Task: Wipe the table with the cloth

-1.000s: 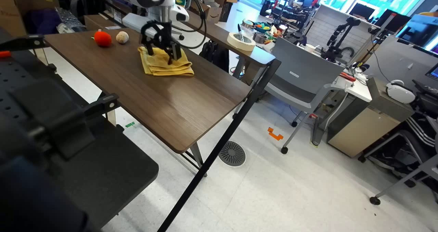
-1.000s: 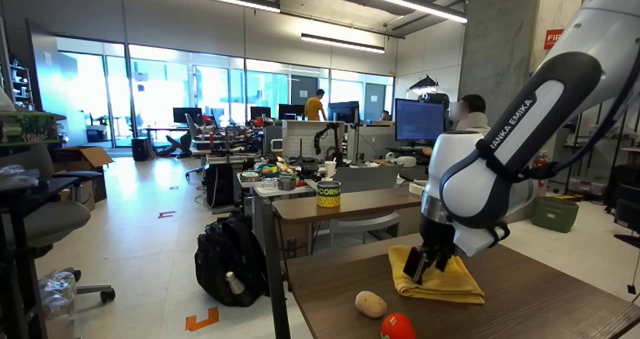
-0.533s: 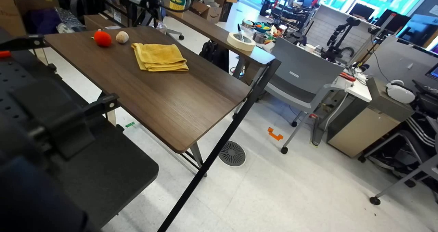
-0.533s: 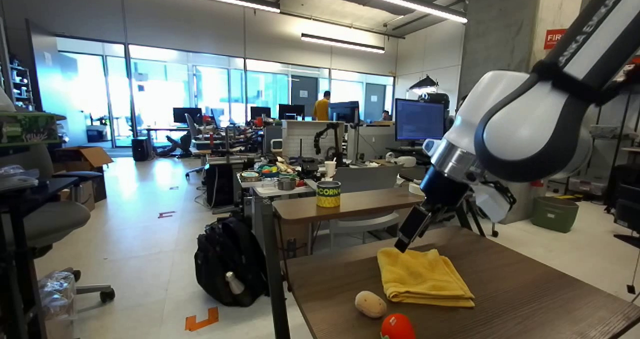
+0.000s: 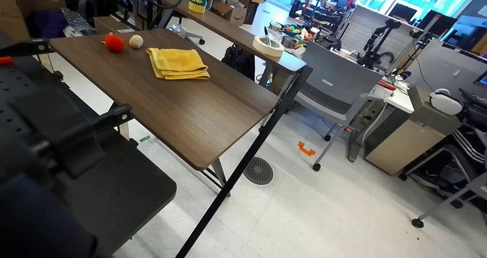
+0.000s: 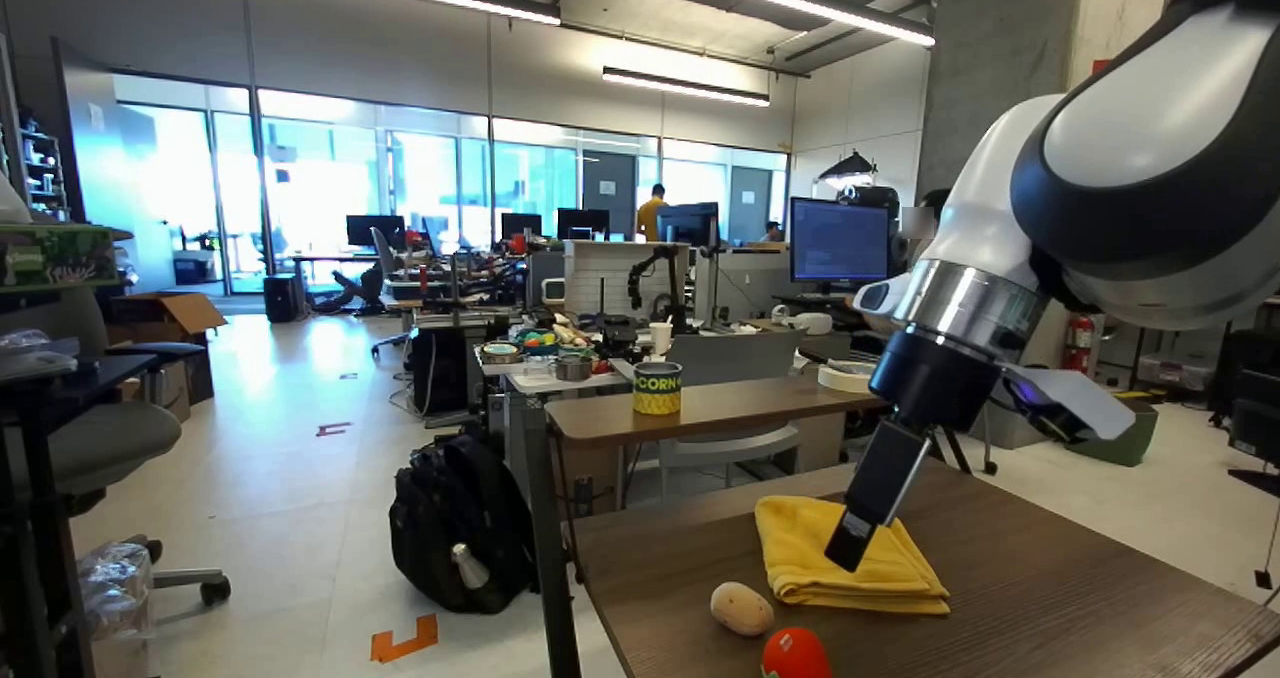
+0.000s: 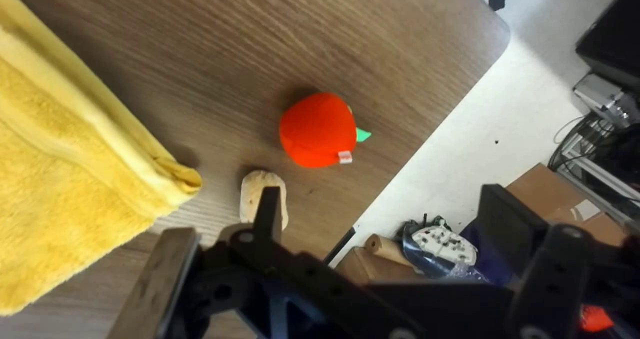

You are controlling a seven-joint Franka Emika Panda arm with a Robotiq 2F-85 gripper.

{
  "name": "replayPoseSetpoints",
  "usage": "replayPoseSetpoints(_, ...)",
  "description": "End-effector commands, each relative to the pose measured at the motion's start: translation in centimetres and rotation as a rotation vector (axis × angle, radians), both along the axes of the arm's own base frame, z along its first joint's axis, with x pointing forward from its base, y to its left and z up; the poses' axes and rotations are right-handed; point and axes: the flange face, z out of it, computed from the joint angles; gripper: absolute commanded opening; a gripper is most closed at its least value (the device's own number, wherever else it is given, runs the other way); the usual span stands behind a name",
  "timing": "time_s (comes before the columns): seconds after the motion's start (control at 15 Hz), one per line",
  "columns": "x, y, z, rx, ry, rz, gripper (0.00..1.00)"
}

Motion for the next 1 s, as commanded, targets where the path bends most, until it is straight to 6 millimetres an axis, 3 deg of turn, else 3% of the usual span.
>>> replayPoseSetpoints(0.0,-0.3,-0.3,-2.1,-0.023,0.086,-0.035,1.0)
replayPoseSetpoints(0.27,-0.2,0.0,-5.7,-0.055,0.144,-0.084,1.0)
replayPoseSetpoints(0.47,0.0,1.9,-7.5,-0.031,0.164,-0.124,1.0)
replayPoseSetpoints(0.73,0.2,4.8,-8.4,0.006,0.151,-0.169,1.0)
replayPoseSetpoints(0.93,0.7,5.9,-8.6,0.002,0.126,-0.206,1.0)
